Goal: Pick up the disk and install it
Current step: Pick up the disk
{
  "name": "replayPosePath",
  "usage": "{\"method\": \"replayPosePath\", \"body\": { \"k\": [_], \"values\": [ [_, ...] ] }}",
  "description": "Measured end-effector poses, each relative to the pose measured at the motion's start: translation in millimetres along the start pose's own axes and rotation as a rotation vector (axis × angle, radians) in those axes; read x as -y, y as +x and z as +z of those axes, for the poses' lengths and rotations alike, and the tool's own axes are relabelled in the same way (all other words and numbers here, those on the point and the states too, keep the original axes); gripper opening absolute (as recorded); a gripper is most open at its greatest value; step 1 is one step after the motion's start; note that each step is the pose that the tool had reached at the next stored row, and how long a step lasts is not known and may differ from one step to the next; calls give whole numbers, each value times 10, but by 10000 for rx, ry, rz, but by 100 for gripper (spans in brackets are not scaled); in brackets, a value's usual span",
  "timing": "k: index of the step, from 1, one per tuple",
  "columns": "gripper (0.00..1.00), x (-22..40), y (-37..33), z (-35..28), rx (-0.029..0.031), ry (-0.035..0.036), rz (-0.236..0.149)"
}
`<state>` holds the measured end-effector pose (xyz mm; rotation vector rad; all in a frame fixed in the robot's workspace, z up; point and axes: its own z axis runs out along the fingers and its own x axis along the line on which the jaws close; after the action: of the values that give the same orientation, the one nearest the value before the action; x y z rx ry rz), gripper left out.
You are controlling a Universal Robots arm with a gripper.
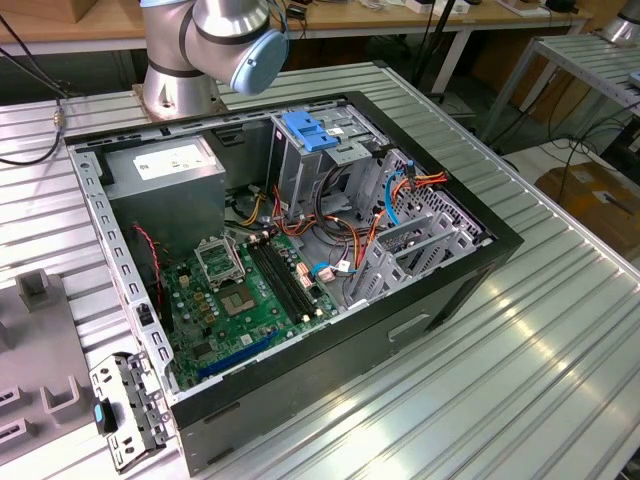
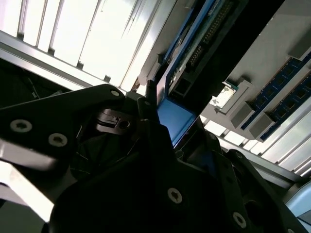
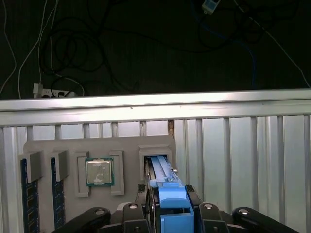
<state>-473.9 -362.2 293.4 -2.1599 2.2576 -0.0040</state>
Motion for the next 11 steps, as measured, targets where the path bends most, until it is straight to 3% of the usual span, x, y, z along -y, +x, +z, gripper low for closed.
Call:
{"method": "replayPosePath", "body": {
  "k": [4, 5, 11],
  "values": [
    [41, 0, 0, 1, 1, 1, -1],
    [37, 0, 0, 1, 1, 1, 0],
    [37, -1, 0, 2, 0, 0, 0]
  ]
}}
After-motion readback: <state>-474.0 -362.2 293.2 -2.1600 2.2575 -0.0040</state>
